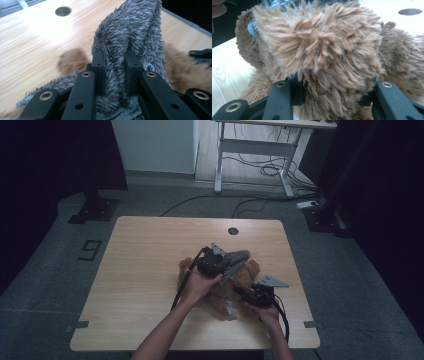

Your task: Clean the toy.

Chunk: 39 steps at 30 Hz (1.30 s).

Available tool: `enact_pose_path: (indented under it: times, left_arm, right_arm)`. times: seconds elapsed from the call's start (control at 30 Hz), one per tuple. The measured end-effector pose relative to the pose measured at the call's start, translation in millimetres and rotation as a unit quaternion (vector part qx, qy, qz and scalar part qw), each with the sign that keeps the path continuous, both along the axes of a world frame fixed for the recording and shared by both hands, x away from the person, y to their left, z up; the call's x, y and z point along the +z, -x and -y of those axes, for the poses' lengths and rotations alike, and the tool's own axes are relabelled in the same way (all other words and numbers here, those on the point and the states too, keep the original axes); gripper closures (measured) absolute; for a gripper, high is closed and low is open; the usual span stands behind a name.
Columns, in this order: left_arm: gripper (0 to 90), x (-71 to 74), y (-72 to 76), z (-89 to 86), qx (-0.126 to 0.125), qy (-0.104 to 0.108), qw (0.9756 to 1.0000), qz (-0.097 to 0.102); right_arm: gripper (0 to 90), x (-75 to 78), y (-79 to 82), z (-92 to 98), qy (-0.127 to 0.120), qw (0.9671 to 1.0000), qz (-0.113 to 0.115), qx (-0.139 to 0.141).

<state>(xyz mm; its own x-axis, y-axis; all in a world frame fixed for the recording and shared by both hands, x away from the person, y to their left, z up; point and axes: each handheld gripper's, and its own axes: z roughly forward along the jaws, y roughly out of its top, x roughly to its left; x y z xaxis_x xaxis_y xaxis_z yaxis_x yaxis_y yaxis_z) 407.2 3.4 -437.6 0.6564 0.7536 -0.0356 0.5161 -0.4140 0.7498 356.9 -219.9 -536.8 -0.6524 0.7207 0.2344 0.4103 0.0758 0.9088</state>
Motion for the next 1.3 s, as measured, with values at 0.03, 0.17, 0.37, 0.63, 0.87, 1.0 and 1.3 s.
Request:
enact_pose_path:
  times: [0.03,0.17,0.37,0.63,0.87,1.0,1.3]
  left_arm:
    - [73.4,0.4,0.0,-3.3,0.003,-0.001,1.0,0.0]
    - [73.3,0.3,1.5,-24.6,0.02,-0.012,0.9997,0.004]
    - [73.2,0.2,4.0,-60.9,0.044,-0.01,0.999,0.008]
    - [73.1,-5.8,4.6,-110.5,0.08,-0.004,0.9968,-0.005]
    - [73.0,-27.1,10.2,-138.0,0.103,0.011,0.9942,-0.029]
    - [73.0,-40.5,11.7,-146.9,0.107,0.014,0.993,-0.046]
    - [73.2,-71.2,13.7,-153.9,0.11,0.026,0.9901,-0.083]
  right_arm:
    - [52.5,0.3,-0.1,0.2,0.001,1.0,0.0,0.001]
    - [52.4,0.3,-0.5,0.9,-0.002,1.0,-0.001,0.001]
    - [52.1,0.5,0.1,0.2,0.002,1.0,0.003,0.004]
    - [52.1,0.2,-0.1,0.1,-0.001,1.0,0.002,0.003]
    - [52.1,0.1,-0.2,0.3,-0.001,1.0,0.0,0.003]
    - [52.2,-0.2,-0.5,0.3,-0.003,1.0,0.0,0.003]
    - [52.6,-0.7,-1.2,-0.1,-0.007,1.0,-0.003,-0.001]
